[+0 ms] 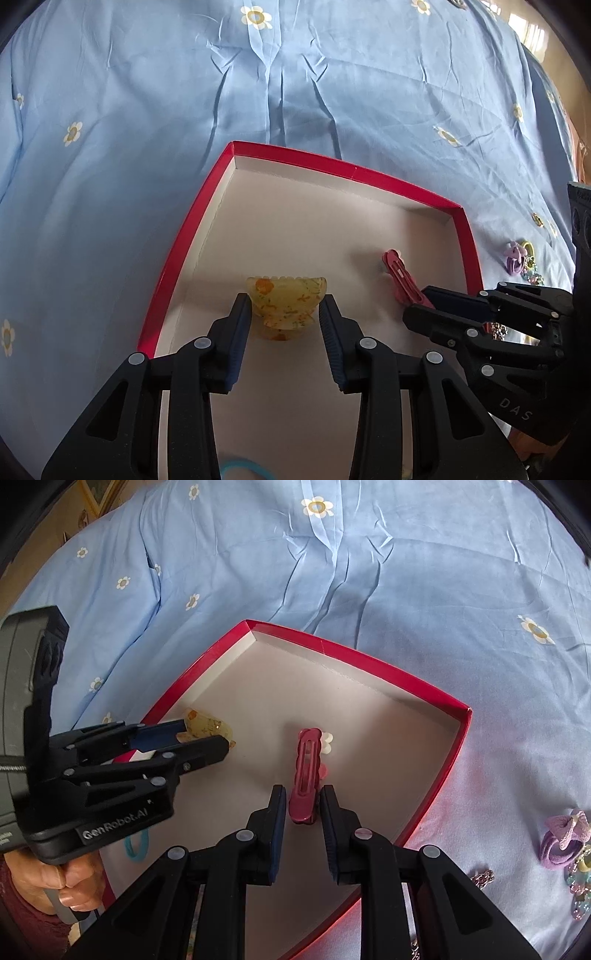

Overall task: Organize jewelry
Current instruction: 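Carry both clips into the red box and release them, then grasp the purple bow hair tie with the left gripper while the right grasps the crystal bead bracelet, then carry both items into the red box and open both grippers, then withdraw both open grippers from the box toward the loose jewelry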

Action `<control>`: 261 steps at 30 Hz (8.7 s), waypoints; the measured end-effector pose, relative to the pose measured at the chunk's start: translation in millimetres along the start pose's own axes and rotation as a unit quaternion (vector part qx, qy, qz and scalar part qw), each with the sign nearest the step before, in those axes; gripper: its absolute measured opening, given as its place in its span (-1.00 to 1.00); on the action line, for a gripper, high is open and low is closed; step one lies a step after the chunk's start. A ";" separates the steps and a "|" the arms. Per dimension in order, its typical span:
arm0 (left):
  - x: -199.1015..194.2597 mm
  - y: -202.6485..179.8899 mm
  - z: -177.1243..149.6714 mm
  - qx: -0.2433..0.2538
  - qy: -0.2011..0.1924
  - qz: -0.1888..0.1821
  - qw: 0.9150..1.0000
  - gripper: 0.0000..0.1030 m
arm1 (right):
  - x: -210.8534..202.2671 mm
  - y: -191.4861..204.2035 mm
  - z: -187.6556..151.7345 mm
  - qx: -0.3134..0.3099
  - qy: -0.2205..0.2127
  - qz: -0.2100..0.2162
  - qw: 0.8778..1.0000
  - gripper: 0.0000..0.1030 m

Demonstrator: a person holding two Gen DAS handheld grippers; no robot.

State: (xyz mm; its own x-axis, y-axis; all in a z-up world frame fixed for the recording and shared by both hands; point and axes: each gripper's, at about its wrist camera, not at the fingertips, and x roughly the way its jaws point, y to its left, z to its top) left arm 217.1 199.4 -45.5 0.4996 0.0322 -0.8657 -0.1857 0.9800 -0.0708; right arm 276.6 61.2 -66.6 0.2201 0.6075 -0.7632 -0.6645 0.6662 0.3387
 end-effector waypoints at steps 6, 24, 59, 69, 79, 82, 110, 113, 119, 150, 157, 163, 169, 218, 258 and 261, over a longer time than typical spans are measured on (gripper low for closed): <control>-9.4 0.7 -0.9 -0.009 -0.006 -0.005 1.000 -0.29 | -8.2 -2.0 -1.2 0.013 -0.011 0.004 1.000 -0.40; -53.4 -48.8 -22.2 -0.025 -0.026 -0.068 0.997 -0.15 | -107.8 -61.7 -58.1 0.111 -0.085 -0.009 0.990 -0.37; -38.0 -162.4 -11.2 0.069 0.002 -0.114 0.991 -0.12 | -154.9 -155.9 -109.3 0.178 -0.092 -0.078 0.977 -0.37; -3.9 -202.3 16.3 0.109 0.015 -0.111 0.988 -0.11 | -140.7 -170.8 -100.3 0.166 -0.066 -0.086 0.980 -0.37; 35.4 -230.8 27.6 0.144 0.041 -0.106 0.983 -0.12 | -126.0 -174.0 -91.7 0.154 -0.050 -0.089 0.983 -0.37; 41.5 -232.5 26.7 0.146 0.047 -0.109 0.982 -0.28 | -120.6 -174.8 -92.8 0.153 -0.046 -0.090 0.983 -0.37; -31.2 -182.4 -7.7 0.076 0.002 -0.155 0.985 -0.89 | -167.8 -139.7 -98.1 0.147 -0.110 -0.080 0.980 -0.86; -42.6 -172.5 -15.0 0.066 -0.005 -0.155 0.986 -0.89 | -172.4 -131.4 -97.3 0.144 -0.117 -0.073 0.980 -0.86; -61.5 -147.4 -26.7 0.040 -0.015 -0.153 0.987 -0.89 | -179.8 -110.4 -94.6 0.130 -0.125 -0.060 0.982 -0.86; -88.4 0.1 -66.1 -0.086 -0.035 -0.078 0.993 -0.89 | -131.6 9.2 -46.8 0.043 -0.107 0.032 0.993 -0.86; -76.0 22.3 -62.1 -0.099 -0.029 -0.059 0.993 -0.88 | -102.1 29.0 -30.5 0.033 -0.095 0.045 0.994 -0.86; -61.6 37.1 -55.2 -0.105 -0.020 -0.039 0.994 -0.88 | -75.3 36.4 -21.5 0.031 -0.077 0.045 0.995 -0.86; -46.5 38.4 -47.4 -0.097 -0.010 -0.026 0.995 -0.88 | -53.3 35.7 -19.0 0.032 -0.056 0.039 0.997 -0.86; -87.1 17.1 -70.4 -0.103 -0.027 -0.013 0.994 0.10 | -92.8 24.9 -55.4 0.056 -0.074 0.042 0.995 -0.07; -101.7 -147.2 -95.7 0.033 0.002 -0.108 0.994 0.19 | -234.5 -107.9 -188.4 0.186 -0.137 -0.075 0.970 0.10; -98.6 -165.1 -95.7 0.053 0.004 -0.116 0.992 0.19 | -238.8 -117.5 -193.0 0.194 -0.140 -0.082 0.967 0.10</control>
State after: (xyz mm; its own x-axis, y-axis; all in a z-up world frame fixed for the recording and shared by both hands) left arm 117.6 15.7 4.1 0.5123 -0.1974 -0.8358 0.0242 0.9762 -0.2157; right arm 164.3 -245.6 -30.4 0.5210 0.5368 -0.6636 -0.2971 0.8429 0.4485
